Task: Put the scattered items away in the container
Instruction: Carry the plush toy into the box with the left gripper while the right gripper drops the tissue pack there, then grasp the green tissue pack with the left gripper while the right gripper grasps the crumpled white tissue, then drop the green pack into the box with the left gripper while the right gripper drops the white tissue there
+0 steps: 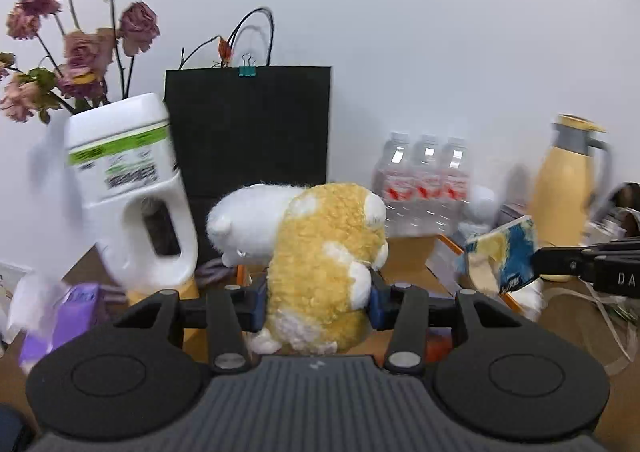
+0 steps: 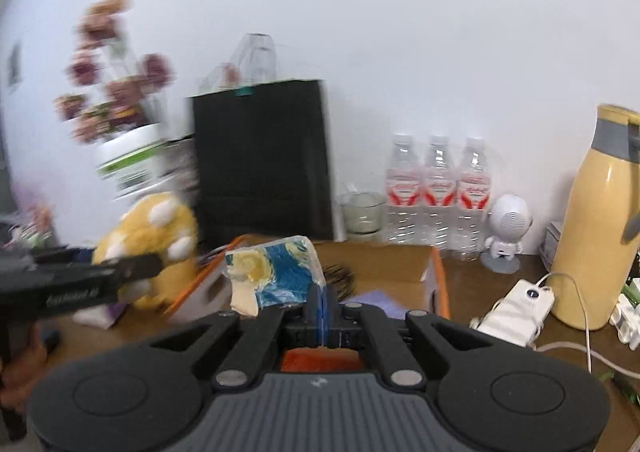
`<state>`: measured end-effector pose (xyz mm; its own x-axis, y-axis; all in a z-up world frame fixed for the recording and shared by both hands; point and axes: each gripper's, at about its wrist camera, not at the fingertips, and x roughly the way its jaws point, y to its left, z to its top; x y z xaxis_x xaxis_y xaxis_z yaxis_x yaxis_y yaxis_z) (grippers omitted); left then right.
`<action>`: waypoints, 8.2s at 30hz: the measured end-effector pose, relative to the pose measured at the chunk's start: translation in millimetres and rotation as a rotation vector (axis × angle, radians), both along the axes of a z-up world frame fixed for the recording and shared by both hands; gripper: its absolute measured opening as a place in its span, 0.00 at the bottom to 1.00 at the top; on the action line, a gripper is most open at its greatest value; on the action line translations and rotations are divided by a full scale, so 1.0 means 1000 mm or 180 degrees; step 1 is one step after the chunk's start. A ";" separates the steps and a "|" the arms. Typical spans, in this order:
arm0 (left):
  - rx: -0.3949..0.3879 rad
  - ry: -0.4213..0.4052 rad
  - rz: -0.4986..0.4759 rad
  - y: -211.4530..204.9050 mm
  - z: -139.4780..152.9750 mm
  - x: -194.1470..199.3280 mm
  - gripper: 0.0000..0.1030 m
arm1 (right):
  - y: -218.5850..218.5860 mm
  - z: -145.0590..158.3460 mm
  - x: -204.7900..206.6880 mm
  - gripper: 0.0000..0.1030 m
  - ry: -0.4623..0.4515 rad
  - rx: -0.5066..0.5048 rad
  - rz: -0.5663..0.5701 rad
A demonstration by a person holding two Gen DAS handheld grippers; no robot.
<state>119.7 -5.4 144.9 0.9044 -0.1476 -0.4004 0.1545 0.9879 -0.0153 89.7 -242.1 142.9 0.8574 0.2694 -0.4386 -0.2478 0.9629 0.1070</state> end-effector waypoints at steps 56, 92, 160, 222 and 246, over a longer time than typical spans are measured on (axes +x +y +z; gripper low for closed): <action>0.0237 0.0306 0.0264 0.006 -0.013 -0.026 1.00 | 0.015 -0.031 0.006 0.77 0.0642 -0.0246 -0.0075; 0.0154 0.0222 -0.0363 -0.006 -0.106 -0.101 1.00 | 0.024 -0.129 -0.149 0.81 0.0328 -0.0545 0.0022; 0.0039 -0.0186 0.0010 0.015 -0.031 -0.172 0.66 | 0.020 -0.060 -0.203 0.25 -0.0288 -0.0234 -0.0048; 0.0263 0.2428 -0.0040 -0.077 -0.056 0.217 0.74 | 0.025 -0.070 0.248 0.49 0.2407 -0.0590 -0.0378; 0.0187 -0.0032 0.0502 -0.024 0.000 0.011 0.87 | 0.046 0.012 0.031 0.84 0.0107 -0.0246 -0.0119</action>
<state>130.3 -29.7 145.3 0.9185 0.0199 -0.3950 -0.0027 0.9990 0.0440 120.8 -196.2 155.0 0.8506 0.2018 -0.4855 -0.2091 0.9771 0.0397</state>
